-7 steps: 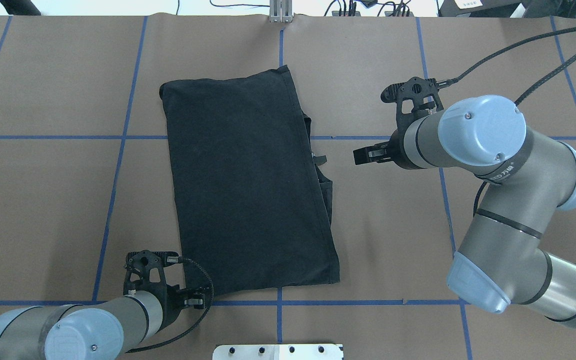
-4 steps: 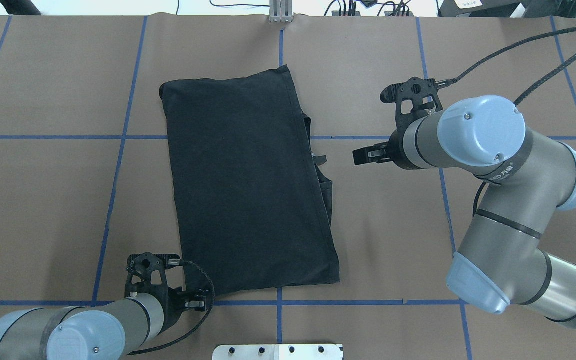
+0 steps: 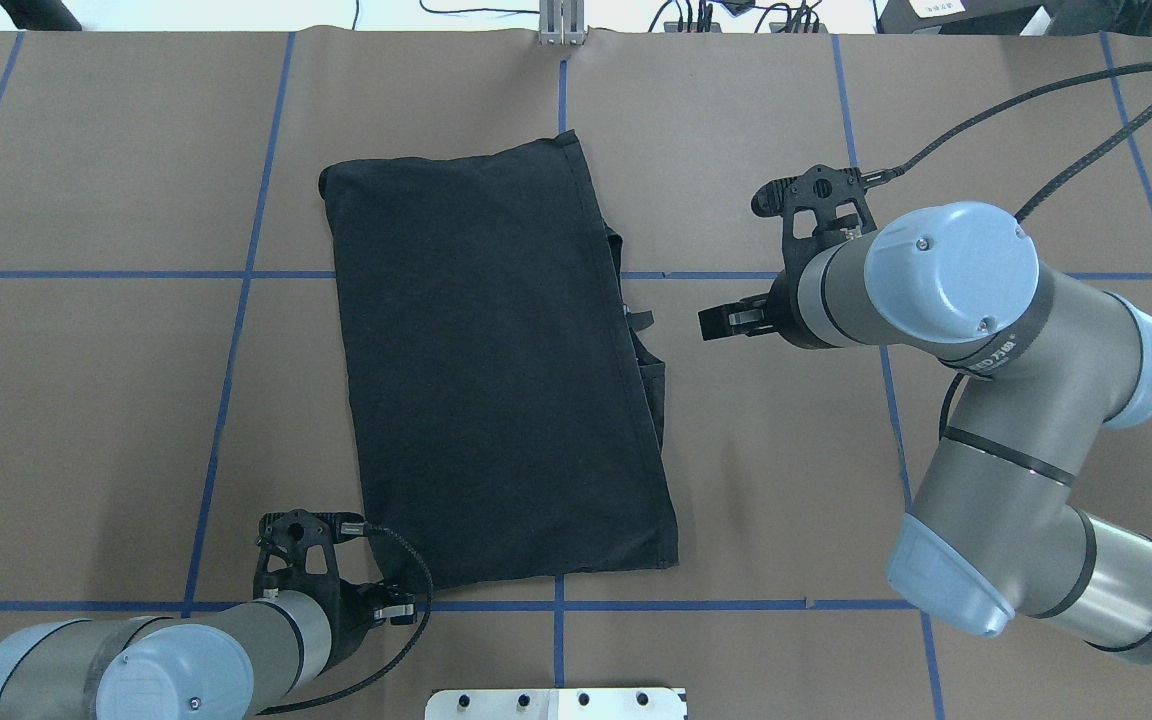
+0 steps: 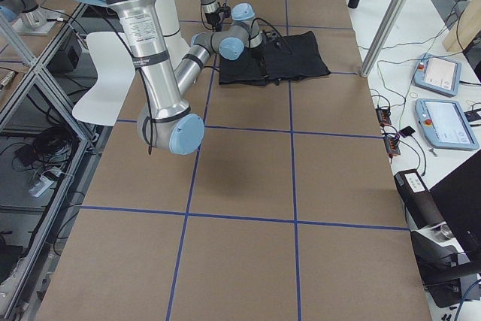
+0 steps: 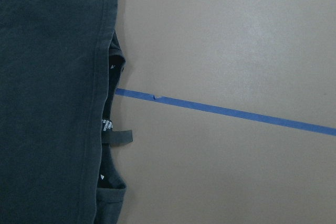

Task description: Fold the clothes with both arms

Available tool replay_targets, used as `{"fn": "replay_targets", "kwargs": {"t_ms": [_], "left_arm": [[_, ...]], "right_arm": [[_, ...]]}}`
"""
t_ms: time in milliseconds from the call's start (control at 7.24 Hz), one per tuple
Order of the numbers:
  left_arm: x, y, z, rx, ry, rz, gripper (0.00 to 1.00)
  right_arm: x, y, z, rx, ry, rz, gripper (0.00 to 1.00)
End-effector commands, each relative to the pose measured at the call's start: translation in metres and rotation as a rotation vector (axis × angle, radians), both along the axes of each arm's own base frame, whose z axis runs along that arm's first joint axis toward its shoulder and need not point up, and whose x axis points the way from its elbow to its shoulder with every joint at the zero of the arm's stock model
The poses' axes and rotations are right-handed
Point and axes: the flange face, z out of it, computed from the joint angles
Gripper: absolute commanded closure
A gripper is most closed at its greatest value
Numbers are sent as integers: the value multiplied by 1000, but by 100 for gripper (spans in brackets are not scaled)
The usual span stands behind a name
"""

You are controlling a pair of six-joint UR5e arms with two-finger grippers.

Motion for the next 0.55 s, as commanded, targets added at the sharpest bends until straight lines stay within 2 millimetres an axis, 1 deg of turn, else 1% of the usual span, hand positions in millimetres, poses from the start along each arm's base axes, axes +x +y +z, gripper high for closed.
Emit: {"fn": "replay_targets", "kwargs": {"t_ms": [0,138,276,415], "left_arm": [[-10,-3,-2,9,3,-1,100],[-12,-5,-2,11,3,-1,100],[-17,-5,5,2,-6,9,100],[-22,-5,9,19,-18,28,100]], "right_arm": [[-29,24,-5,-53,-32,72,1],[-46,41,-12,-95,-65,110,1],[-56,51,-18,-97,-76,101,0],[-74,66,-13,-130,-80,139,0]]}}
